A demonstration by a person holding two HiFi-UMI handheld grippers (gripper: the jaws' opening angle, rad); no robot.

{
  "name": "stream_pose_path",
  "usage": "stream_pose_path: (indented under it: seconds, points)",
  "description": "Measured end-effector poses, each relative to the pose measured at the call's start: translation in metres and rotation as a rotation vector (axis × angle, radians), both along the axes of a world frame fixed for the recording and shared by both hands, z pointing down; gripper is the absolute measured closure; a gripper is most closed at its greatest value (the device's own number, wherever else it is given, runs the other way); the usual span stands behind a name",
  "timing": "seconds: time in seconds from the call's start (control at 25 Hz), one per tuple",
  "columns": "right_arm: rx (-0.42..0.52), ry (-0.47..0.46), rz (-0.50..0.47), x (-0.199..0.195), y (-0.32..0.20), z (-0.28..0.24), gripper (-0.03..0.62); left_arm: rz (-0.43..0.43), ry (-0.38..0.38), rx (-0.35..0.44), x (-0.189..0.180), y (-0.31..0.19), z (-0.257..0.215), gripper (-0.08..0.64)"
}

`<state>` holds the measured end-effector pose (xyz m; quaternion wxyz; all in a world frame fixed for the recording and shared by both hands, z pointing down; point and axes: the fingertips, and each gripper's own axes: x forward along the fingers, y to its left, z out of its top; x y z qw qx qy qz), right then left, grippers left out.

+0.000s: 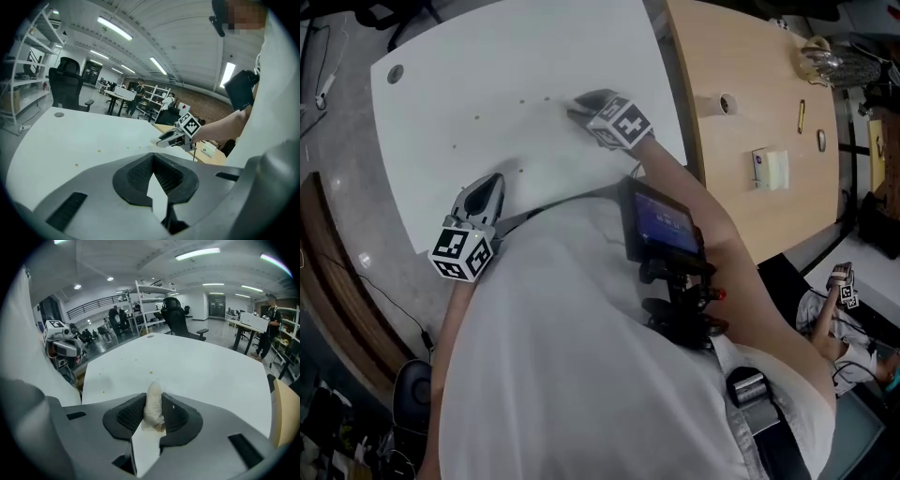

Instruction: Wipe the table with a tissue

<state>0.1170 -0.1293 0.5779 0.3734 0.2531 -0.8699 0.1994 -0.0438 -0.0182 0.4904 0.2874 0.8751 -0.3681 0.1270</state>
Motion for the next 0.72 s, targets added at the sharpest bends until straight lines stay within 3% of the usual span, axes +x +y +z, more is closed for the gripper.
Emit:
stream_pose_path:
  seconds: [0.4,0.72]
  points:
    - [-0.007,-0.034,-0.04,0.002,-0.025,0.005,0.488,-0.04,-0.011,-0.01,0.019,0.0,-0.005,0.555]
    - [0.013,0.062,-0.11,0.03,-0.047,0.033,0.488,-0.115,-0.038,-0.039,0.031,0.009,0.003,0.556]
